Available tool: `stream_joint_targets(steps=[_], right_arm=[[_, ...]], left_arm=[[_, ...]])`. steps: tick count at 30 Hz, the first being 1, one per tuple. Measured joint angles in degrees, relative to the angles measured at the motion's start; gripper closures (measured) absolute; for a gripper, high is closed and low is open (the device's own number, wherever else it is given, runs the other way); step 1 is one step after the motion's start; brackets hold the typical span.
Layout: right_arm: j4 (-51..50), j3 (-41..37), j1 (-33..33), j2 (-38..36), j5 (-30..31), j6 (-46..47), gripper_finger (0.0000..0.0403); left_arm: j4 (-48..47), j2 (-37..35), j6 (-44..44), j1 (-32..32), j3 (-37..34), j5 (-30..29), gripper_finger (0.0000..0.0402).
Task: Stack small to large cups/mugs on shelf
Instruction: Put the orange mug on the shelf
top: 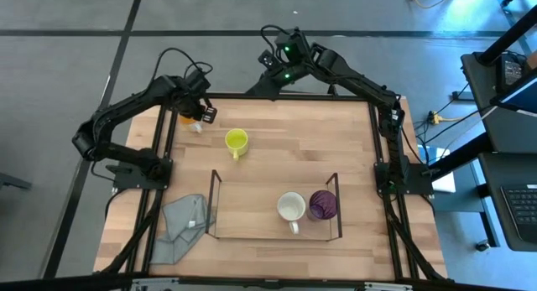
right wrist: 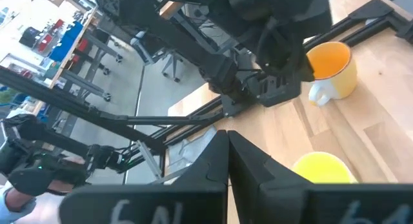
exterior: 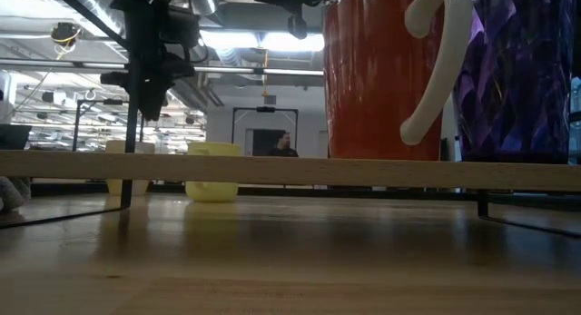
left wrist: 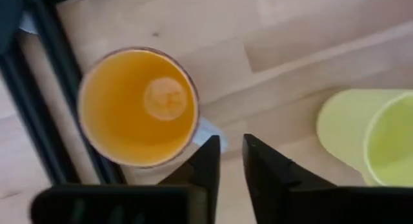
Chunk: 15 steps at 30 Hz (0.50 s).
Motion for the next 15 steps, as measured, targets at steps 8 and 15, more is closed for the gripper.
stream_joint_targets(steps=[8,15], right_arm=[[-0.1,0.0,0.0,0.0,-0.2,-0.9,0.0395],[-1.3,0.0,0.0,0.0,-0.2,-1.4,0.0395]], left_arm=[[-0.1,0.0,-6.9,-0.1,0.0,-7.0,0.0274],[1.1,2.9,-7.0,1.2,0.0,-4.0,0.0271]])
